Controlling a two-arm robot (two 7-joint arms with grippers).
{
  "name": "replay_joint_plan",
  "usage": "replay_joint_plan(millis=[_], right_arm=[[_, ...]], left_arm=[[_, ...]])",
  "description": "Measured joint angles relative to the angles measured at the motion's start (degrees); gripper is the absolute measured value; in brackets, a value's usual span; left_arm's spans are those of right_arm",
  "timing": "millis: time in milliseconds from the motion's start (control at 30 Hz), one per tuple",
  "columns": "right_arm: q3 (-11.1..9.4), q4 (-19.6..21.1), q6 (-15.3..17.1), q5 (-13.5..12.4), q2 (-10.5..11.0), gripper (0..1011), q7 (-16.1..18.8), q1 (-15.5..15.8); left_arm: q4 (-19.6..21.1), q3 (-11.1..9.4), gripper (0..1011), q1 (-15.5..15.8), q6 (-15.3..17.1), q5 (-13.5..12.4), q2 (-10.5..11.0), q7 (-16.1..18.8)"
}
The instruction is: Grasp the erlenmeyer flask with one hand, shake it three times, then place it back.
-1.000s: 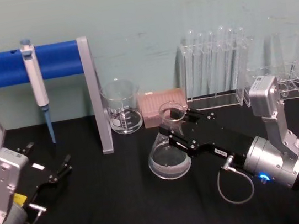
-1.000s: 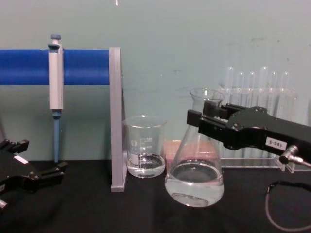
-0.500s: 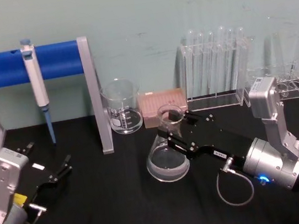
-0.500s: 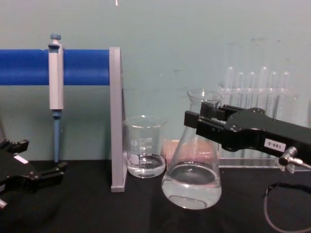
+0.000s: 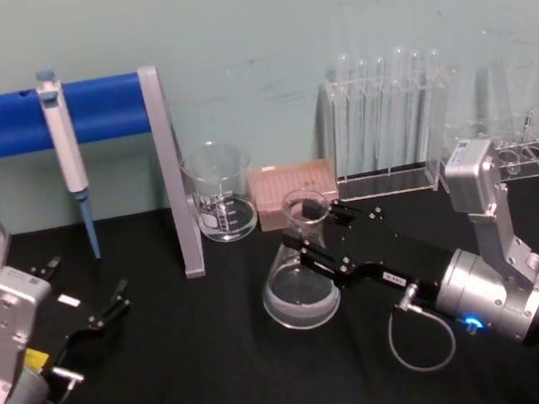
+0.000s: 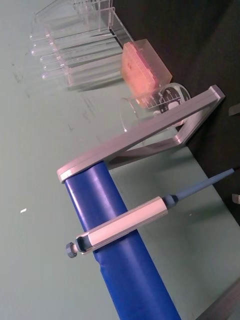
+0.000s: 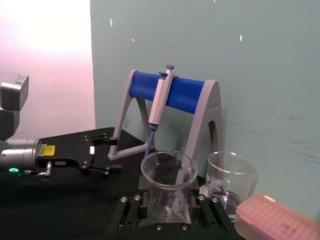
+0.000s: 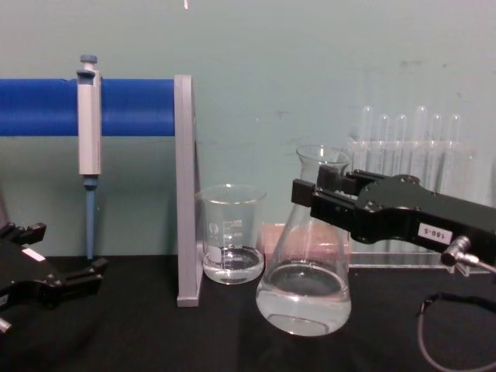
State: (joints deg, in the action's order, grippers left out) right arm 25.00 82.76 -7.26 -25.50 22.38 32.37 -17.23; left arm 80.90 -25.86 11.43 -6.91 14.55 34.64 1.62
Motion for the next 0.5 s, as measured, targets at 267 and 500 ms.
replay_joint_plan(millis=[267,500], right_arm=[[0.25,-1.25,0.00,-0.36,-0.19,450,0.19,-0.60],[0.70,-3.06,-0.23,-0.10,-0.40,451,0.42,-1.38]], left_arm=[[0.00,0.00,1001,0.00,0.00,0.00,0.00,0.00],[0.00,0.00,1001,0.00,0.00,0.00,0.00,0.00]])
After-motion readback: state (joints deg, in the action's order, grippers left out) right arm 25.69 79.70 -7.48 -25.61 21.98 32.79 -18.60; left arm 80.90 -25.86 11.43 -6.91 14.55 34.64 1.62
